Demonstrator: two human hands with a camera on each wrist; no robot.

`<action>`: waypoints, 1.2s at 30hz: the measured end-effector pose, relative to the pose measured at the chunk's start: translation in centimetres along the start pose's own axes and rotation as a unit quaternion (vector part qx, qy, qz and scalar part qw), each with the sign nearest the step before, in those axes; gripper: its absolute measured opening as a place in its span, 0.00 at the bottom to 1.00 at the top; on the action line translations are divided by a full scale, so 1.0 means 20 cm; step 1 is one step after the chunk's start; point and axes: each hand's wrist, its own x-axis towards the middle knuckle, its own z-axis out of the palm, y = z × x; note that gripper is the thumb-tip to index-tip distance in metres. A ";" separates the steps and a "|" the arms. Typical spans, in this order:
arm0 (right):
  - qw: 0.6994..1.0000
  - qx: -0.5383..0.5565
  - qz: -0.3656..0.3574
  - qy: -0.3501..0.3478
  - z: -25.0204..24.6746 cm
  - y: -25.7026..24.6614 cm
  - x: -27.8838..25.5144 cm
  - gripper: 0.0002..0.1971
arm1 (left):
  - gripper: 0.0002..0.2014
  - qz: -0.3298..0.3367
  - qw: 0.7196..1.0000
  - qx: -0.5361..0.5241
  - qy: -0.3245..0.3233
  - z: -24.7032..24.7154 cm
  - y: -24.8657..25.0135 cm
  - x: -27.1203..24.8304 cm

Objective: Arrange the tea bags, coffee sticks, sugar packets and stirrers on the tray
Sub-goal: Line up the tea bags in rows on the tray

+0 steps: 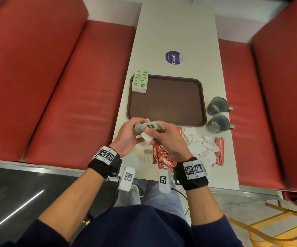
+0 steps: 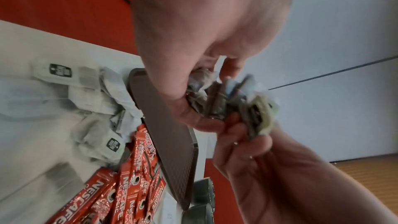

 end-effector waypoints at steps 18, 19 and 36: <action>0.996 -0.025 0.089 0.014 0.09 -0.05 0.16 0.22 | 0.18 0.089 0.985 0.092 0.116 0.04 -0.11 0.13; 0.995 -0.025 0.088 0.027 0.09 -0.04 0.16 0.22 | 0.16 0.094 0.984 0.095 0.118 0.03 -0.11 0.14; 0.947 -0.264 -0.033 0.178 0.16 -0.03 0.23 0.09 | 0.14 0.112 0.980 0.064 0.151 -0.01 -0.03 0.19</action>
